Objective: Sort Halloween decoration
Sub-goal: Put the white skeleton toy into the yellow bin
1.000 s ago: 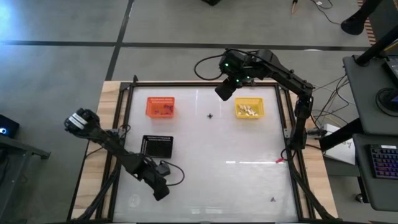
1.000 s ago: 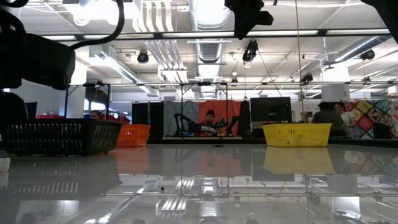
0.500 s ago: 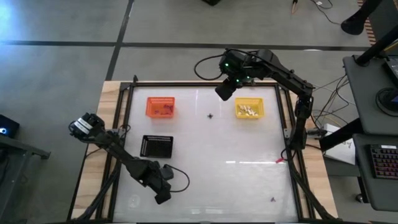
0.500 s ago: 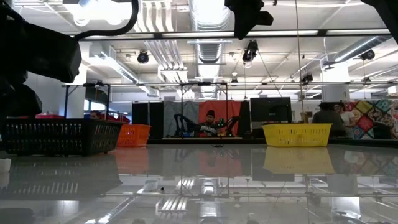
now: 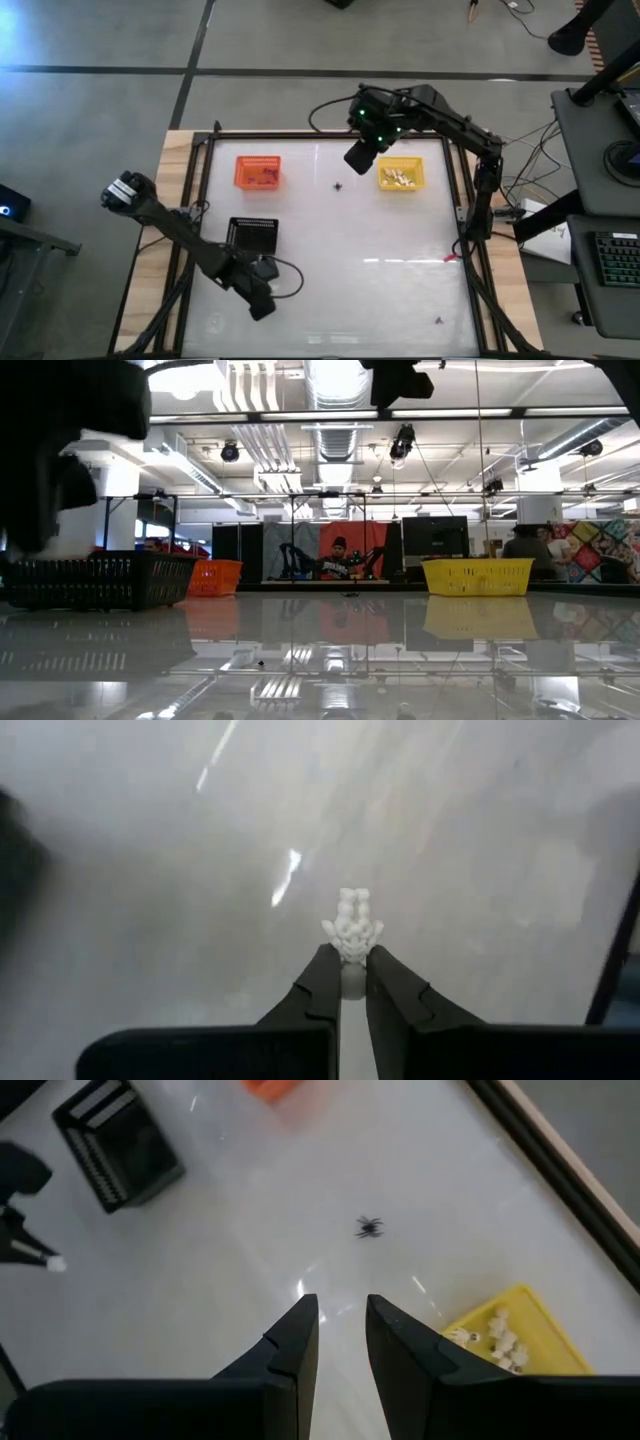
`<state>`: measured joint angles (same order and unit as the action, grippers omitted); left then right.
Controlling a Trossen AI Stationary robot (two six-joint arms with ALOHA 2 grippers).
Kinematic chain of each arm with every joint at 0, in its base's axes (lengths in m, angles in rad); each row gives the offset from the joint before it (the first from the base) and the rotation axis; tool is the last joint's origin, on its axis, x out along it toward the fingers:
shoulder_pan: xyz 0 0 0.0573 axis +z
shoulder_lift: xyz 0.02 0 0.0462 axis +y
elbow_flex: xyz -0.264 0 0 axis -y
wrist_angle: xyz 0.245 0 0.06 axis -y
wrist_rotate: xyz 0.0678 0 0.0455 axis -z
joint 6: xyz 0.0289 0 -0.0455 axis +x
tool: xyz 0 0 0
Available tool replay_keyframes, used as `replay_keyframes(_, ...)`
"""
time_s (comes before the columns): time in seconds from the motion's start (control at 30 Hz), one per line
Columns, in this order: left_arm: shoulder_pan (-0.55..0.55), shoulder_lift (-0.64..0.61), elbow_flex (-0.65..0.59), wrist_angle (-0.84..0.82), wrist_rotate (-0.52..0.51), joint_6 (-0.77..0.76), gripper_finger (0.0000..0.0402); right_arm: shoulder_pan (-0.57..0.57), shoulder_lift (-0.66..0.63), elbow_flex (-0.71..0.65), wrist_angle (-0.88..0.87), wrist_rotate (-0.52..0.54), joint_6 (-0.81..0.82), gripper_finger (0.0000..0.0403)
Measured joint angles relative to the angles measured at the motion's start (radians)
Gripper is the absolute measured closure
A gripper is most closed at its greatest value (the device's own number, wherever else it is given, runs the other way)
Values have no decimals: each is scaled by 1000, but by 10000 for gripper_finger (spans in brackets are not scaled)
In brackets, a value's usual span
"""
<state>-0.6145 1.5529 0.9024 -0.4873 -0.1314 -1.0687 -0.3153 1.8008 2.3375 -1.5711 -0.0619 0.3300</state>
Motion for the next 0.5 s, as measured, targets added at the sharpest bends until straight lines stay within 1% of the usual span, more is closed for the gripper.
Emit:
replay_keyframes(0.13,32,-61,0,0,-67,45,401,34,0,0,0,-5,-1,326)
replay_keyframes(0.23,67,-101,0,-5,-97,99,401,55,1,0,0,-25,-9,326)
replay_keyframes(0.4,152,-157,1,-25,-140,224,401,78,16,-2,1,-25,-17,326)
replay_keyframes(0.5,217,-192,1,-26,-141,327,401,78,25,-2,1,-24,-17,326)
